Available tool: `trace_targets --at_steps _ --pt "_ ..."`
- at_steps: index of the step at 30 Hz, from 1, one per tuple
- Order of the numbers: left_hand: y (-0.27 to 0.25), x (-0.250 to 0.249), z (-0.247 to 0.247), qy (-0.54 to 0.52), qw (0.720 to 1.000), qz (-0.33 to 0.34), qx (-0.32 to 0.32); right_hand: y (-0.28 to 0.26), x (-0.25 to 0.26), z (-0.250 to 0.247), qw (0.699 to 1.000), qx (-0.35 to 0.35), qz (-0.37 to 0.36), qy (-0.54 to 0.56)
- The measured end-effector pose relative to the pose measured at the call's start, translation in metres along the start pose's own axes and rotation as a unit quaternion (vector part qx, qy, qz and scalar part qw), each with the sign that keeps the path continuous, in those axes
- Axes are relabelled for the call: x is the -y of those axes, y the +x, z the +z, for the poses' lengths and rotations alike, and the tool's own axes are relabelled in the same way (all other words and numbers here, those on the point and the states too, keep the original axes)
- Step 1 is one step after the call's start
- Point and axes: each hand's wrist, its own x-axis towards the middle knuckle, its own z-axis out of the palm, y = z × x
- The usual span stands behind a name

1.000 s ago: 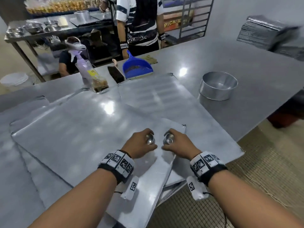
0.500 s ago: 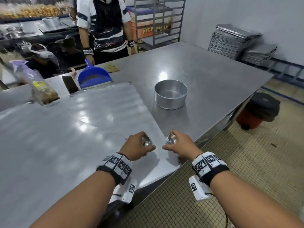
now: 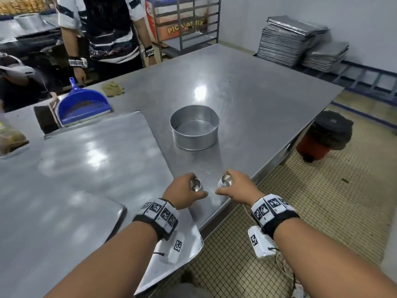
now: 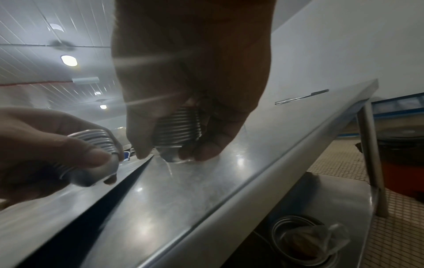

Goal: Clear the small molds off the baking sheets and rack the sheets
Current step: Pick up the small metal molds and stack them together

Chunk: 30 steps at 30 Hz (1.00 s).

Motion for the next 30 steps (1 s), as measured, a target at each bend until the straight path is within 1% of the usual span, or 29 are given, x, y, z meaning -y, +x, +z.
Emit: trace_targets --at_steps 3,8,11,16,21,26,30 --pt "0.038 -0.006 0.005 0.000 1.000 0.002 0.011 0.025 -0.011 -0.013 1.000 0.005 0.023 -0.002" --pt "0.081 -0.006 0.020 0.067 0.997 -0.005 0.025 0.059 -0.022 -0.031 0.997 0.019 0.034 -0.060" --pt "0.098 -0.007 0.030 0.102 0.995 -0.006 0.016 0.077 -0.028 -0.036 0.993 0.043 0.026 -0.102" --pt "0.117 -0.013 0.046 0.107 0.993 -0.040 -0.004 0.112 -0.033 -0.048 0.984 0.076 -0.020 -0.161" --pt "0.126 -0.029 0.065 0.069 0.991 -0.095 -0.064 0.145 -0.040 -0.068 0.972 0.105 -0.094 -0.187" --pt "0.127 -0.052 0.078 -0.048 0.980 -0.142 -0.129 0.167 -0.053 -0.091 0.968 0.139 -0.160 -0.137" --pt "0.132 -0.065 0.088 -0.066 0.967 -0.171 -0.179 0.179 -0.065 -0.105 0.960 0.159 -0.199 -0.120"
